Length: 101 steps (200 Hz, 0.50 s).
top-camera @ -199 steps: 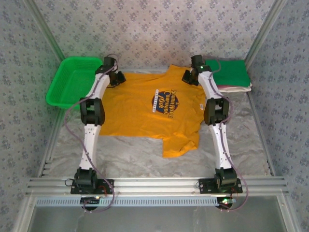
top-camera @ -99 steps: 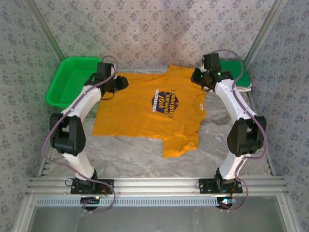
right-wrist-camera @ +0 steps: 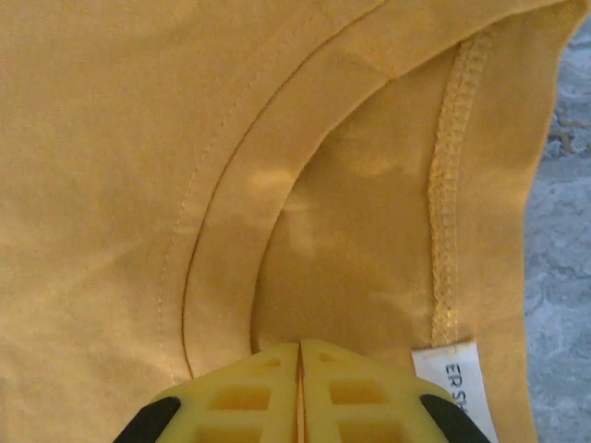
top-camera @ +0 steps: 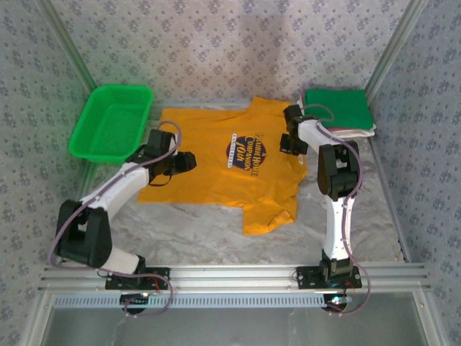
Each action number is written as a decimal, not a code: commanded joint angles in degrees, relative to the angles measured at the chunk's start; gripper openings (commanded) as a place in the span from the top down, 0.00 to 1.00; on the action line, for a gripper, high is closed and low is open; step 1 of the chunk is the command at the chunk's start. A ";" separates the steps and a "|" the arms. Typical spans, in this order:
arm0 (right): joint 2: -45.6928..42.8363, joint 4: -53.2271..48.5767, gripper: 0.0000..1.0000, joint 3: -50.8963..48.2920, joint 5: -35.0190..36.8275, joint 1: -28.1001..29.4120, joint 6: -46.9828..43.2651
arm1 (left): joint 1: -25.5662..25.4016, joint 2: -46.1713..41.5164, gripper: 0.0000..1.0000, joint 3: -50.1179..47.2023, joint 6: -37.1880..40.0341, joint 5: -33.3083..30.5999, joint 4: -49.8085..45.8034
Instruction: Fold and stack the t-shirts
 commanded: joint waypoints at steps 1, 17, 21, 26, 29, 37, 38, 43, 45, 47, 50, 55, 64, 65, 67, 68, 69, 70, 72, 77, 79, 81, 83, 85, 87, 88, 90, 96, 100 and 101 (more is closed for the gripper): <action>2.21 -3.61 0.88 3.92 1.54 -1.08 -0.70 | 0.90 -5.01 0.51 -5.35 -2.09 -3.57 -3.93; 3.99 -4.68 0.88 6.16 1.47 -2.46 -0.52 | 2.56 -7.89 0.50 -8.36 -3.27 -3.53 -5.97; 4.34 -4.57 0.88 6.44 1.09 -2.86 -0.52 | 3.11 -8.41 0.50 -8.88 -3.37 -3.58 -6.72; 4.73 -4.59 0.88 6.78 0.68 -3.29 -0.42 | 3.86 -9.14 0.50 -9.44 -3.50 -3.81 -7.77; 5.07 -4.56 0.88 7.07 0.33 -3.66 -0.44 | 4.18 -9.64 0.50 -9.84 -3.54 -3.96 -8.34; 5.64 -4.58 0.89 7.76 0.00 -4.35 -0.43 | 5.46 -10.81 0.50 -10.83 -3.60 -4.06 -9.69; 5.71 -4.56 0.89 7.85 -0.01 -4.44 -0.39 | 5.71 -10.95 0.50 -10.93 -3.55 -4.05 -9.85; 6.09 -4.54 0.89 8.26 0.00 -4.87 -0.43 | 6.66 -11.58 0.50 -11.59 -3.51 -3.80 -10.40; 6.23 -4.54 0.89 8.46 0.09 -5.05 -0.44 | 7.03 -11.79 0.50 -11.85 -3.49 -3.67 -10.65; 6.40 -4.54 0.89 8.75 0.07 -5.16 -0.46 | 7.54 -12.04 0.50 -12.11 -3.50 -3.57 -10.89; 6.76 -4.55 0.89 9.24 0.07 -5.41 -0.47 | 8.15 -12.32 0.50 -12.43 -3.51 -3.39 -11.21; 7.37 -4.54 0.89 10.01 0.07 -5.79 -0.57 | 9.14 -12.84 0.50 -13.00 -3.36 -2.87 -11.58; 8.69 -4.97 0.89 12.25 -0.34 -6.38 -0.93 | 10.69 -13.57 0.50 -13.84 -2.97 -2.13 -12.14; 8.69 -4.97 0.89 12.25 -0.34 -6.38 -0.93 | 10.87 -13.65 0.50 -13.93 -2.97 -2.12 -12.21; 9.26 -5.22 0.89 13.08 -0.44 -6.57 -0.99 | 11.25 -13.71 0.50 -14.04 -2.89 -2.11 -12.38; 9.41 -5.32 0.89 13.37 -0.49 -6.60 -0.93 | 11.32 -13.76 0.50 -14.11 -2.85 -2.10 -12.42; 9.62 -5.41 0.90 13.69 -0.61 -6.62 -0.99 | 11.41 -13.79 0.50 -14.15 -2.83 -2.10 -12.49; 9.81 -5.50 0.90 13.85 -0.67 -6.72 -1.07 | 11.54 -13.85 0.50 -14.22 -2.82 -2.15 -12.61; 10.17 -5.68 0.90 14.56 -0.87 -6.79 -1.14 | 11.85 -13.89 0.50 -14.33 -2.68 -2.29 -12.81; 11.02 -5.85 0.90 16.10 -1.52 -7.12 -1.16 | 12.36 -14.07 0.50 -14.52 -2.63 -2.48 -13.25; 11.21 -5.89 0.90 16.24 -1.65 -7.18 -1.15 | 12.72 -14.08 0.50 -14.60 -2.59 -2.53 -13.49; 11.75 -6.11 0.90 17.30 -2.15 -7.26 -1.21 | 12.98 -13.99 0.49 -14.71 -2.49 -2.54 -13.75; 12.11 -6.31 0.90 17.93 -2.31 -7.32 -1.22 | 13.25 -13.93 0.49 -14.83 -2.53 -2.41 -13.91; 12.53 -6.61 0.90 18.72 -2.44 -7.44 -1.23 | 13.58 -13.96 0.49 -14.92 -2.54 -2.27 -13.99; 12.92 -6.94 0.90 19.51 -2.47 -7.50 -1.29 | 14.05 -13.90 0.49 -15.01 -2.47 -2.08 -14.12; 12.92 -6.94 0.90 19.51 -2.47 -7.50 -1.29 | 14.18 -13.86 0.49 -15.08 -2.46 -1.91 -14.13; 13.45 -7.65 0.90 20.74 -2.34 -7.58 -1.31 | 14.60 -13.85 0.49 -15.14 -2.46 -1.68 -14.15; 14.57 -9.22 0.90 23.20 -1.70 -7.61 -1.41 | 15.63 -13.75 0.49 -15.60 -2.40 -0.82 -14.23; 15.23 -10.20 0.90 24.17 -1.41 -7.75 -1.49 | 16.37 -13.62 0.49 -15.98 -2.45 -0.39 -14.27; 15.34 -10.36 0.90 24.50 -1.33 -7.76 -1.49 | 16.52 -13.68 0.49 -16.01 -2.50 -0.37 -14.29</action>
